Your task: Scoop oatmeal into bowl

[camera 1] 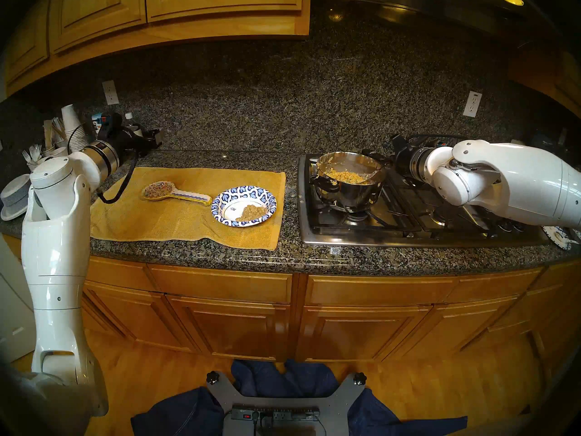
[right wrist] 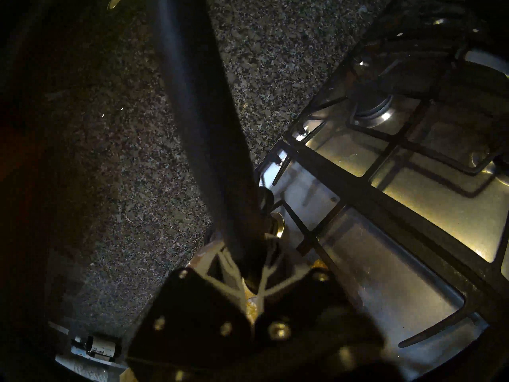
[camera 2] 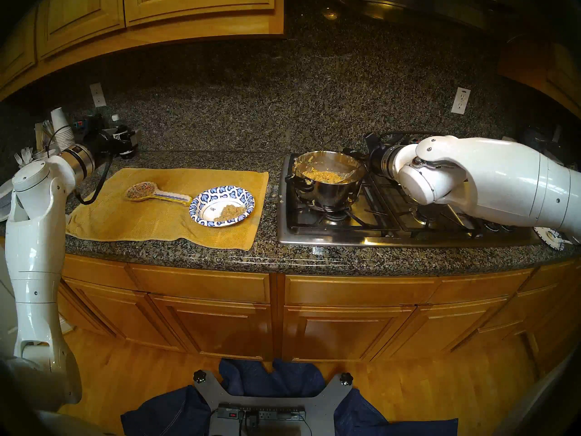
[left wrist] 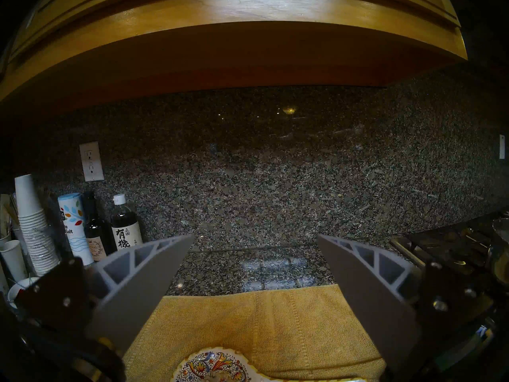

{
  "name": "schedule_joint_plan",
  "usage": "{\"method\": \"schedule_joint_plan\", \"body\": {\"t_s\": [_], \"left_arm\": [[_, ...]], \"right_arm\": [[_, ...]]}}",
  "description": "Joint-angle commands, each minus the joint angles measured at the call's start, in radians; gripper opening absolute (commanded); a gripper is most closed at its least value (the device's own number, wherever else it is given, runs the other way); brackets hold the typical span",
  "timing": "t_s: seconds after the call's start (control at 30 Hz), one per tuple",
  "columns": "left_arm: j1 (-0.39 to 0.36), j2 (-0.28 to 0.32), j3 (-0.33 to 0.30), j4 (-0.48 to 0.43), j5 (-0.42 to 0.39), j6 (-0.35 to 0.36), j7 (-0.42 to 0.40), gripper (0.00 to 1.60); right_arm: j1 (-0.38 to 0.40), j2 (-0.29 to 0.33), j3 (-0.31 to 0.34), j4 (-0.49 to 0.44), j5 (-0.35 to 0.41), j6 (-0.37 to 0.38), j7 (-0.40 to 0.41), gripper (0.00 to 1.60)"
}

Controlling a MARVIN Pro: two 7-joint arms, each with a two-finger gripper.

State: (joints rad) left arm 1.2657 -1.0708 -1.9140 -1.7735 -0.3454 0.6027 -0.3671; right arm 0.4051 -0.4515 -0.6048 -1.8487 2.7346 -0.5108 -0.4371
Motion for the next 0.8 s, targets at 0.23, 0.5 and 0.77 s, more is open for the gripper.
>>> {"method": "schedule_joint_plan", "body": {"t_s": [0.23,0.5,0.77], "left_arm": [[-0.032,0.008,-0.005,-0.027,-0.004,-0.016,-0.002,1.60],[-0.032,0.008,-0.005,-0.027,-0.004,-0.016,-0.001,1.60],[-0.032,0.009,-0.004,-0.027,-0.005,-0.016,-0.001,1.60]], "right_arm": [[0.055,0.043,0.060,0.017,0.038,0.022,0.051,0.00],[0.062,0.043,0.078,0.035,0.073,0.024,0.063,0.00],[0.067,0.036,0.093,0.038,0.089,0.022,0.077,0.00]]}}
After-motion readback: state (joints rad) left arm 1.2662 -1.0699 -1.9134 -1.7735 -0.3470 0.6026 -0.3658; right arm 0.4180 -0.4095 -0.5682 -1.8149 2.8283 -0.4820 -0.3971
